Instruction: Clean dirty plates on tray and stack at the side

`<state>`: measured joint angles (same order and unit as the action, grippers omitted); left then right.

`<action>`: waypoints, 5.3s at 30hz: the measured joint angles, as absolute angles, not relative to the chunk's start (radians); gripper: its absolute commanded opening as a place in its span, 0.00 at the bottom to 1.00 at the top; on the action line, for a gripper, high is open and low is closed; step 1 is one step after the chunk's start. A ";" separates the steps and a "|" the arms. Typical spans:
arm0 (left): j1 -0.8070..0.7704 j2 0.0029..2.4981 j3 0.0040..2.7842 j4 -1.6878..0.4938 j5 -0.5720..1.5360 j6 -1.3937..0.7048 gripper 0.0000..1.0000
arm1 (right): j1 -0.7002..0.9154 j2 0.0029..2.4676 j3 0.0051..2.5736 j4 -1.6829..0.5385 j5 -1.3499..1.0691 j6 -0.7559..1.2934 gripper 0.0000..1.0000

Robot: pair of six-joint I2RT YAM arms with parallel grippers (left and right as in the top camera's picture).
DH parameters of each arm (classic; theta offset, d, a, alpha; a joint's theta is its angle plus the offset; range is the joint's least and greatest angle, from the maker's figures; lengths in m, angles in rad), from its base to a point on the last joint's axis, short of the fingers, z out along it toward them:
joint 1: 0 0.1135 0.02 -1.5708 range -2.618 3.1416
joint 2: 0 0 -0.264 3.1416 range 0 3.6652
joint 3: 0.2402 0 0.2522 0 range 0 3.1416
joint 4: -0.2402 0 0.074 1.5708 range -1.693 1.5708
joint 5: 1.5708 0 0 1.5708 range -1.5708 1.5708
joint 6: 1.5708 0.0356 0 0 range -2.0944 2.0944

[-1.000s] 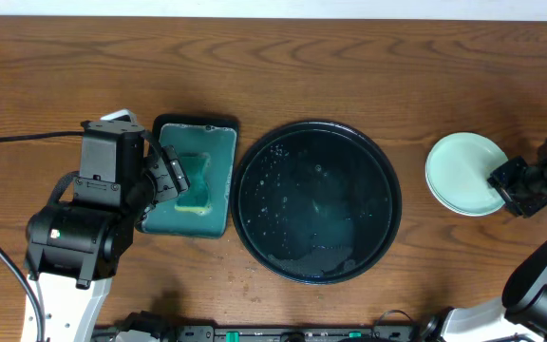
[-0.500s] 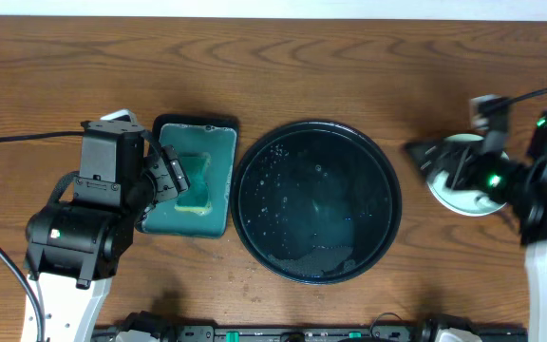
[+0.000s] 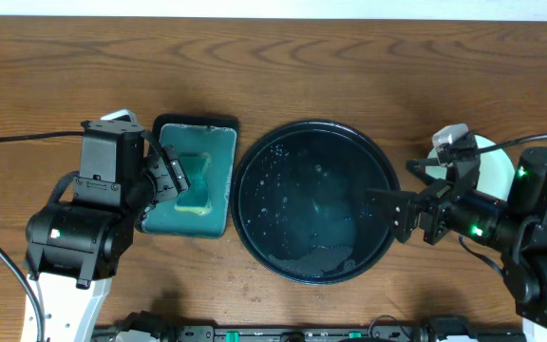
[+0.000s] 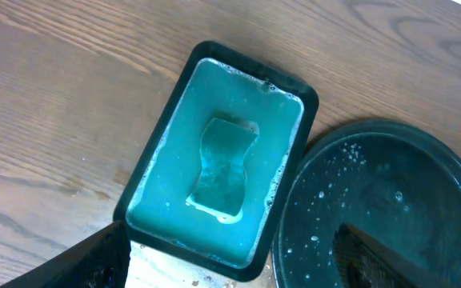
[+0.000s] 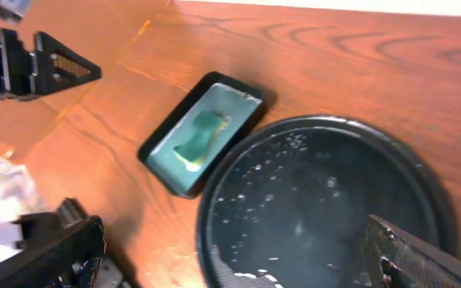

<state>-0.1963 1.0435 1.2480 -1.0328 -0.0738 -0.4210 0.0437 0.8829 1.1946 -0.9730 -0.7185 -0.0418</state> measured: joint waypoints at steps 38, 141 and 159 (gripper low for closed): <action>-0.196 1.044 1.248 -1.033 -0.074 -0.421 0.81 | -0.035 0.011 0.014 0.001 -0.440 -0.236 0.99; -0.100 0.010 0.014 -0.017 -0.032 -0.234 0.82 | -0.035 0.012 0.007 -0.040 -0.385 -0.239 0.99; -0.100 0.010 0.014 -0.017 -0.032 -0.234 0.82 | -0.035 0.012 0.007 -0.040 -0.385 -0.239 0.99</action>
